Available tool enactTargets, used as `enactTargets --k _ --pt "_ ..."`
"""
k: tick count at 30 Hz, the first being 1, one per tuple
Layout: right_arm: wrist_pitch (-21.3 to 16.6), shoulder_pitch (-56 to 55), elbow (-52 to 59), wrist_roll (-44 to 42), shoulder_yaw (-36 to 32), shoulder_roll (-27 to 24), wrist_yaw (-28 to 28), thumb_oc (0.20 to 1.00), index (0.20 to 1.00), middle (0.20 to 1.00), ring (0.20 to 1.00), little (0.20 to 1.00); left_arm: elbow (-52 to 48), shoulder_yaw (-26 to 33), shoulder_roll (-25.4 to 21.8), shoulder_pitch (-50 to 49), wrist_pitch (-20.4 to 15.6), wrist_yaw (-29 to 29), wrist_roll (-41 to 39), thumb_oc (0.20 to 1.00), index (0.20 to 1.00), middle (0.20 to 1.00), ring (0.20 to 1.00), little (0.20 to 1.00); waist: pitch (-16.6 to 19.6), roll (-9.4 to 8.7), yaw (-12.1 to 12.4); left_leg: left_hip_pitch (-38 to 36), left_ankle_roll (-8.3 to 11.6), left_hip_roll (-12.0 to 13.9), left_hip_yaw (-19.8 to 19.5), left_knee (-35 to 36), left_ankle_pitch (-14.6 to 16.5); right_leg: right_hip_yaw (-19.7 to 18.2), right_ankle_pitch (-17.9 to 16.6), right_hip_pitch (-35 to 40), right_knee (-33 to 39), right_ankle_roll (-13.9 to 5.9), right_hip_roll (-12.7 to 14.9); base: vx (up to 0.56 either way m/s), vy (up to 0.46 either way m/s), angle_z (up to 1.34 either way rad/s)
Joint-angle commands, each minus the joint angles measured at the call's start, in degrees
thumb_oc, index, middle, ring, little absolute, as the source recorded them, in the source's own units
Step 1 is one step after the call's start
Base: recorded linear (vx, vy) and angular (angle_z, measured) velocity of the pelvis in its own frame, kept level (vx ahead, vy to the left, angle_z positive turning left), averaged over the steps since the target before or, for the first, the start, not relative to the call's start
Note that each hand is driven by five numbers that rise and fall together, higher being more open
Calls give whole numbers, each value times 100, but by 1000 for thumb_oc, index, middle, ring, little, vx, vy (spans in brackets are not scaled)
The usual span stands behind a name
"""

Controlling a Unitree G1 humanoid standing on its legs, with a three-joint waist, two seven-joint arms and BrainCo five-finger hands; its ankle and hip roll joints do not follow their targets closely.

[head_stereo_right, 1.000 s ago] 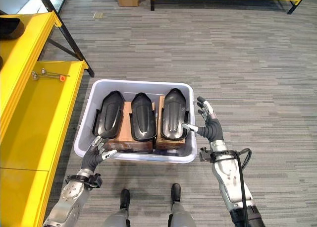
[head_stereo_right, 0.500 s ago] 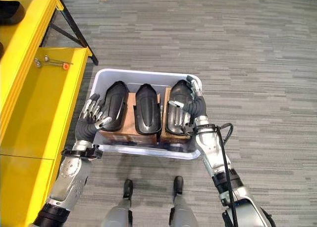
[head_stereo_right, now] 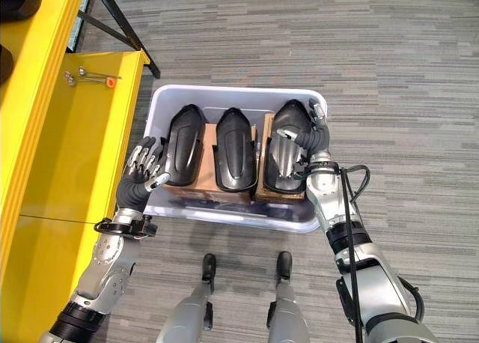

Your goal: Move parts from the plastic box to the shelf.

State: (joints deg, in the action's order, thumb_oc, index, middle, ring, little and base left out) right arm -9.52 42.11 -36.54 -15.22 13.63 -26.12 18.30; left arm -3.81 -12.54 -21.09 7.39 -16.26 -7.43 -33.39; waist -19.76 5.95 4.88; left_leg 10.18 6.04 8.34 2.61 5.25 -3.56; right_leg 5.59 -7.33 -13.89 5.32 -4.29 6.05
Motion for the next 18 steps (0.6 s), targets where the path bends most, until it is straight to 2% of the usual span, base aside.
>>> enactTargets --k 1,3,14,18 --pt "-193 697 -50 -128 82 -160 71 1000 1000 1000 1000 1000 -422 -124 -231 31 -363 93 -198 1000 1000 1000 1000 1000 144 -302 68 -152 130 220 44 -25 -213 20 -176 30 -187 -381 698 0 0 0" --pt "-182 733 -226 -186 99 -169 47 1000 1000 1000 1000 1000 -439 -153 -230 34 -359 112 -251 1000 1000 1000 1000 1000 76 -244 93 -92 135 210 26 -25 -230 8 -174 -49 -220 -378 704 0 0 0" --pt "-70 402 -748 -296 315 324 -149 1000 1000 1000 1000 1000 -321 -237 -198 61 -314 73 -245 1000 1000 1000 1000 1000 -24 -163 103 -22 137 205 29 -25 -253 14 -182 -118 -223 -381 700 0 0 0" --pt "-16 357 -1294 -401 292 463 -148 1000 1000 1000 1000 1000 -337 -318 -241 70 -310 73 -240 1000 1000 1000 1000 1000 -77 -134 109 42 138 192 -12 -25 -262 29 -195 -159 -220 -387 710 -23 0 3"
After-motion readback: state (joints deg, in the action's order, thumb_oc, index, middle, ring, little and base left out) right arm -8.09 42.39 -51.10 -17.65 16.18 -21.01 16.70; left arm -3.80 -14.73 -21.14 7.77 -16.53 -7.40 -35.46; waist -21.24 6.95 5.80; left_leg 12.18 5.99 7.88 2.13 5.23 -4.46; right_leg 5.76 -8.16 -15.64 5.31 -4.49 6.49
